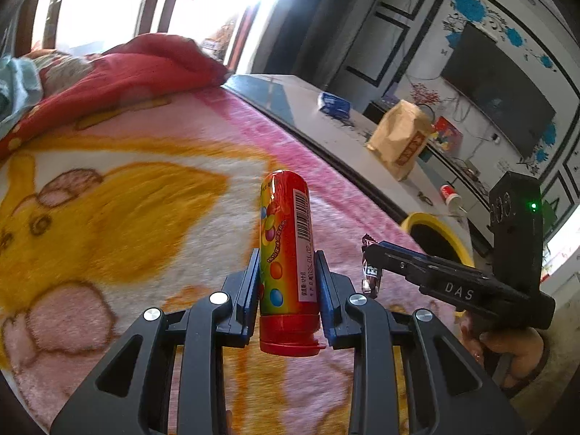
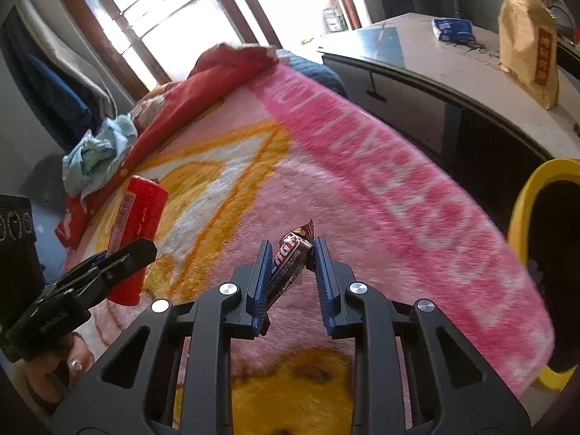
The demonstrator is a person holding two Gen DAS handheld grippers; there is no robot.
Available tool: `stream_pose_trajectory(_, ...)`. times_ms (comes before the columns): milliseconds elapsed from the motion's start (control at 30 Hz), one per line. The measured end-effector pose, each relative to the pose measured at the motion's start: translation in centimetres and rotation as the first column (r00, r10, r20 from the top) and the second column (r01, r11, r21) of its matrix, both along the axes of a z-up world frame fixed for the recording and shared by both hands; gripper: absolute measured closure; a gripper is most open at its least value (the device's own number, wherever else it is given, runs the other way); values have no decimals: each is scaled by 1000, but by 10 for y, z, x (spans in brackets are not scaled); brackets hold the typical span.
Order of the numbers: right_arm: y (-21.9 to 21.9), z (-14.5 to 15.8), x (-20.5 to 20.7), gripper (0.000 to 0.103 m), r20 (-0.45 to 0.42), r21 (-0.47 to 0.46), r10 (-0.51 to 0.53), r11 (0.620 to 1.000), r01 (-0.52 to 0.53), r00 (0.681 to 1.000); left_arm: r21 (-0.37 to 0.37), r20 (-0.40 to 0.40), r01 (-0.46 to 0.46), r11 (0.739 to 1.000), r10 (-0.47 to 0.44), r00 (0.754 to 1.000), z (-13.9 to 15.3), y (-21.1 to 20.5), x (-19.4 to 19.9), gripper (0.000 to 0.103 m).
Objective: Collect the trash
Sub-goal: 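Carry the red candy tube and chocolate bar over the bin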
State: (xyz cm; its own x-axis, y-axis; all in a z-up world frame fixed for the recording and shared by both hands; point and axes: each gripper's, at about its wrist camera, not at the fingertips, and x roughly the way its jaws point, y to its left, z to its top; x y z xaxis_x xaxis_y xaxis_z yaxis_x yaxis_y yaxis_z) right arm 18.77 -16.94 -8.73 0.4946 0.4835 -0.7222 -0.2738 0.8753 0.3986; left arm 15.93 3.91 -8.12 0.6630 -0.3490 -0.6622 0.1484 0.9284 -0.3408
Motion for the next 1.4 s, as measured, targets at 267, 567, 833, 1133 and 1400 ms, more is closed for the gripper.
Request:
stream_pose_trajectory(267, -44, 12, -3, 86, 34, 3, -85, 996, 85, 996, -2, 18, 67, 998, -67, 998, 7, -34, 5, 76)
stream_pose_trajectory(567, -91, 18, -5, 86, 55, -1, -176, 984, 177, 983, -1, 36, 142, 990, -142, 989, 12, -70, 9, 76)
stream_pose_trajectory(833, -121, 25, -8, 86, 76, -6, -237, 971, 238, 969, 9, 50, 193, 981, -193, 980, 16, -97, 12, 76)
stream_pose_trajectory(1133, -151, 32, -11, 86, 101, -9, -302, 953, 304, 948, 27, 62, 260, 965, -261, 963, 23, -126, 13, 76)
stream_pose_trajectory(1400, -186, 35, -15, 86, 121, -23, -375, 925, 380, 919, 51, 69, 340, 939, -343, 937, 25, -164, 17, 76)
